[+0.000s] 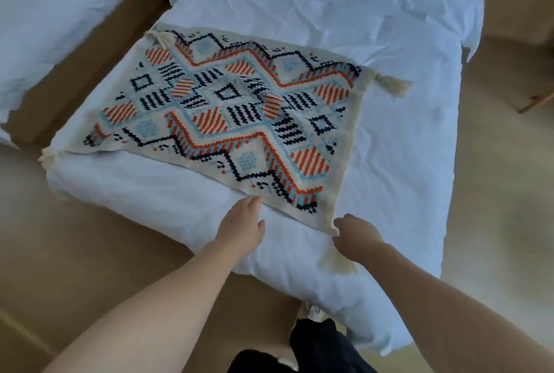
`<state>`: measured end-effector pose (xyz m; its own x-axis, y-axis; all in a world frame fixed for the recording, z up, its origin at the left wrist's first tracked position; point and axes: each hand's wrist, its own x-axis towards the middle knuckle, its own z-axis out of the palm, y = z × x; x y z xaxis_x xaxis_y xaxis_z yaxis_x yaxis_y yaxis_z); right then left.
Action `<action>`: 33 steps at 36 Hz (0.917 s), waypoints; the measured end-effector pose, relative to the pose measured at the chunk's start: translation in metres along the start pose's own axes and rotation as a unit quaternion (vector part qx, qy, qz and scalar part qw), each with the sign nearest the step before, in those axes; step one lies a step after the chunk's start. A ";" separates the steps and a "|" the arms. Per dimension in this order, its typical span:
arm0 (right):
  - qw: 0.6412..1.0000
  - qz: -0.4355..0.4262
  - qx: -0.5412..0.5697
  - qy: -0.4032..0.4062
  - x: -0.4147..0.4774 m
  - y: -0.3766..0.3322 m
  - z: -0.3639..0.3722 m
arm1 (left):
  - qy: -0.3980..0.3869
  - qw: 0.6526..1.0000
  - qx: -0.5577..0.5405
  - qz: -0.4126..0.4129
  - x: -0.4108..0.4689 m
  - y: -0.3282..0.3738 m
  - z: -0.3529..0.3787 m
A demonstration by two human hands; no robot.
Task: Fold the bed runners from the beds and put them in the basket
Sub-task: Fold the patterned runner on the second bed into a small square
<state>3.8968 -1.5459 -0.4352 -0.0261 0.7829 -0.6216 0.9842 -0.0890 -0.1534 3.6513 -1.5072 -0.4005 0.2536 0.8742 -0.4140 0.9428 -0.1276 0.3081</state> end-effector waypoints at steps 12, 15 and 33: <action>0.992 0.117 0.027 -0.028 0.085 -0.013 0.058 | -0.050 0.979 0.137 0.141 0.111 -0.033 0.071; 0.991 0.130 0.030 -0.001 0.101 -0.017 0.080 | -0.042 0.964 0.178 0.192 0.139 -0.042 0.095; 0.992 0.116 -0.032 0.042 0.042 0.037 0.087 | -0.142 0.965 0.051 0.213 0.107 -0.016 0.116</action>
<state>3.9172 -1.5704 -0.5338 0.2143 0.7949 -0.5677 0.9712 -0.2355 0.0370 3.6882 -1.4658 -0.5488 0.6592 0.5699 -0.4906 0.7519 -0.5056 0.4231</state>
